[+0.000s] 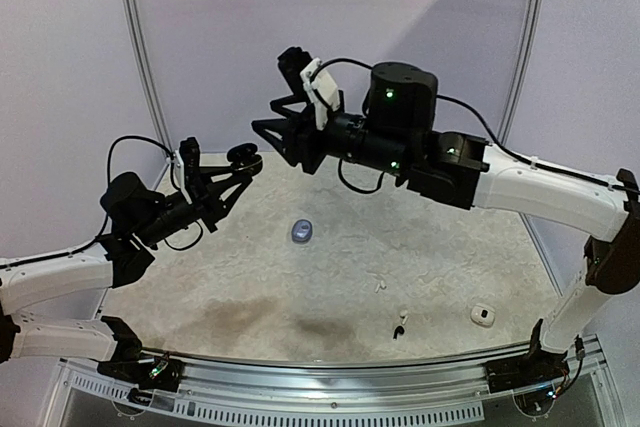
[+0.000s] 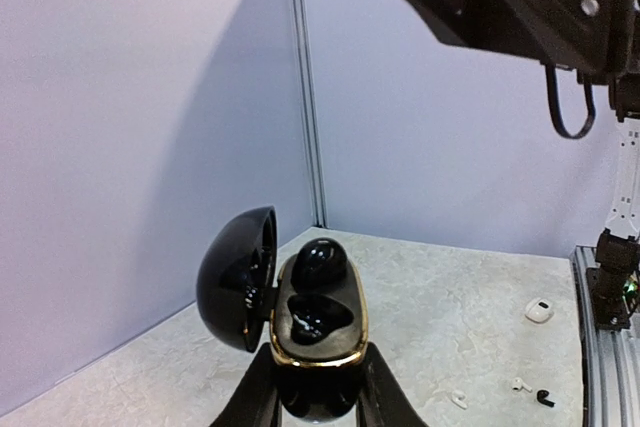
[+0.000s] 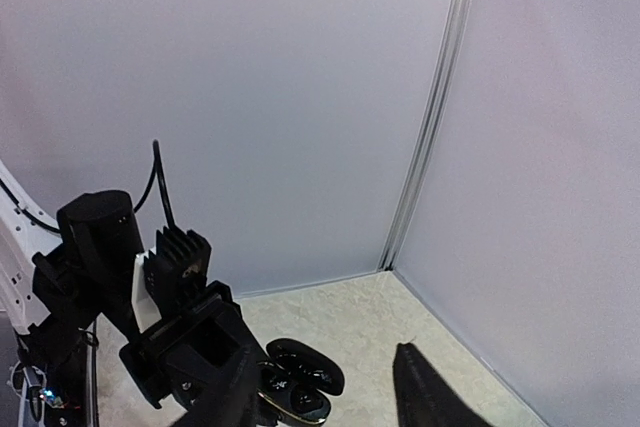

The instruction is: Insert the wireless bluetooth earbuds into the charging case

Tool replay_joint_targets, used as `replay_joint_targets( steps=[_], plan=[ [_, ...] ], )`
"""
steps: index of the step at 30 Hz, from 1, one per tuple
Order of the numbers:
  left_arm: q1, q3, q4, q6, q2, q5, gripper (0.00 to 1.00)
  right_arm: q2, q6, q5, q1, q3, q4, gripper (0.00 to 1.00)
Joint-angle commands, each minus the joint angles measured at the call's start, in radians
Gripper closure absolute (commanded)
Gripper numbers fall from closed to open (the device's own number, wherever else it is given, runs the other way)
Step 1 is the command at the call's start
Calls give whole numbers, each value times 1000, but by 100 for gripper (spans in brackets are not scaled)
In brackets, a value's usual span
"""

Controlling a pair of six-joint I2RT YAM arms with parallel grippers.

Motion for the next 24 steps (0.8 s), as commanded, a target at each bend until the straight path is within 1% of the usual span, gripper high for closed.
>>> replay_joint_targets(
  steps=[1,4,9,16,24],
  plan=[
    [-11,2,-4,-5,-10,31,100,-23,33,-18,-10,-9,-114,64],
    [-11,6,-9,-2,-10,51,100,-5,50,-35,-9,-5,-160,74],
    [-11,10,-19,34,-4,93,100,27,75,-42,-10,6,-212,80],
    [-12,14,-29,66,0,113,100,64,82,-81,-11,23,-227,84],
    [-14,16,-39,73,-1,122,100,90,91,-77,-11,29,-219,88]
  ],
)
